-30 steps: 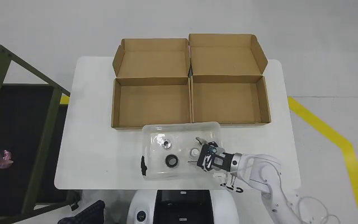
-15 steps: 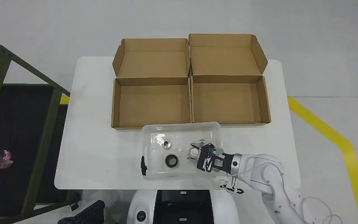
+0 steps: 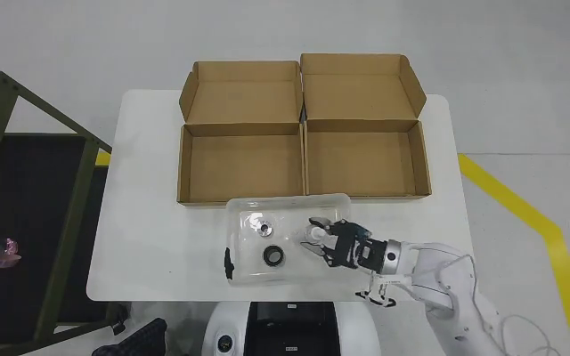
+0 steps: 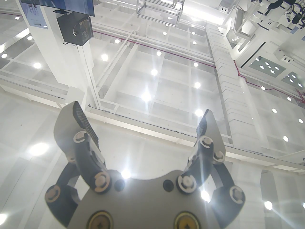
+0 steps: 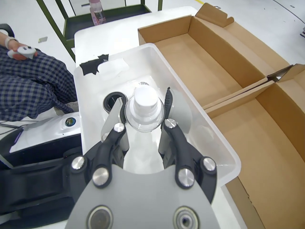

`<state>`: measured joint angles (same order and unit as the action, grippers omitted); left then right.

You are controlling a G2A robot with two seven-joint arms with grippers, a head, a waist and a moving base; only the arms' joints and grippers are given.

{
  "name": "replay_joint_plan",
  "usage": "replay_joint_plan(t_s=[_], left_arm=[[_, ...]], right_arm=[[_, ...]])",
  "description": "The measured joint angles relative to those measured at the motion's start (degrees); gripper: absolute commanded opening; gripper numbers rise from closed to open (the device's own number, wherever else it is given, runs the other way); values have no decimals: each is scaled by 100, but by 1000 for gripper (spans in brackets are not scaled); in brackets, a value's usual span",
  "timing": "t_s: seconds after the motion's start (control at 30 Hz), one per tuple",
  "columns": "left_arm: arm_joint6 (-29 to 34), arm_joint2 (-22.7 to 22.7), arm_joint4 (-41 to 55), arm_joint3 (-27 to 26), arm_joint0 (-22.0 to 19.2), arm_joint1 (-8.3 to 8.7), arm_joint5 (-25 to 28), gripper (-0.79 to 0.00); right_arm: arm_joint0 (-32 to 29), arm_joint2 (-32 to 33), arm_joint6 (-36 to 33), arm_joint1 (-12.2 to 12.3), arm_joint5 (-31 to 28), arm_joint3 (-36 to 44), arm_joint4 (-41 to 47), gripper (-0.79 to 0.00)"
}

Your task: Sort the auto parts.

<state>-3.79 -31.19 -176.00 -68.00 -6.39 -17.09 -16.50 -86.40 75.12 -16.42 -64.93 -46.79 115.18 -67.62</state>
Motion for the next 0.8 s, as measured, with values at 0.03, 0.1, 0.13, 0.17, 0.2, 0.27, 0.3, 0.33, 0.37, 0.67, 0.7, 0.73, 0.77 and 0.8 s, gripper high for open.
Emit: replay_joint_plan(t_s=[0.03,0.1,0.13,0.17,0.2,0.27,0.3,0.33,0.37,0.67,0.7,0.73,0.77,0.8], left_arm=[[0,0,0,0,0,0,0,0],[0,0,0,0,0,0,0,0],[0,0,0,0,0,0,0,0],[0,0,0,0,0,0,0,0],[0,0,0,0,0,0,0,0],[0,0,0,0,0,0,0,0],[0,0,0,0,0,0,0,0],[0,0,0,0,0,0,0,0],[0,0,0,0,0,0,0,0],[0,0,0,0,0,0,0,0],[0,0,0,0,0,0,0,0],[0,0,0,0,0,0,0,0],[0,0,0,0,0,0,0,0],[0,0,0,0,0,0,0,0]], right_arm=[[36,5,14,0,13,-60,153,-785],[129,22,93,-8,121,-209,516,-785],[167,29,148,-13,194,-259,647,-785],[198,32,226,-20,264,-308,776,-785],[231,39,339,-27,344,-378,937,-785],[270,52,502,-36,424,-482,1169,-785],[292,64,602,-40,455,-554,1330,-785],[309,74,666,-43,472,-607,1456,-785],[330,86,720,-45,487,-654,1580,-785],[520,251,945,-50,567,-926,2731,-785],[544,270,937,-49,573,-965,2887,-785],[562,285,928,-48,576,-998,3007,-785],[580,302,916,-46,576,-1032,3128,-785],[603,324,897,-44,568,-1082,3291,-785]])
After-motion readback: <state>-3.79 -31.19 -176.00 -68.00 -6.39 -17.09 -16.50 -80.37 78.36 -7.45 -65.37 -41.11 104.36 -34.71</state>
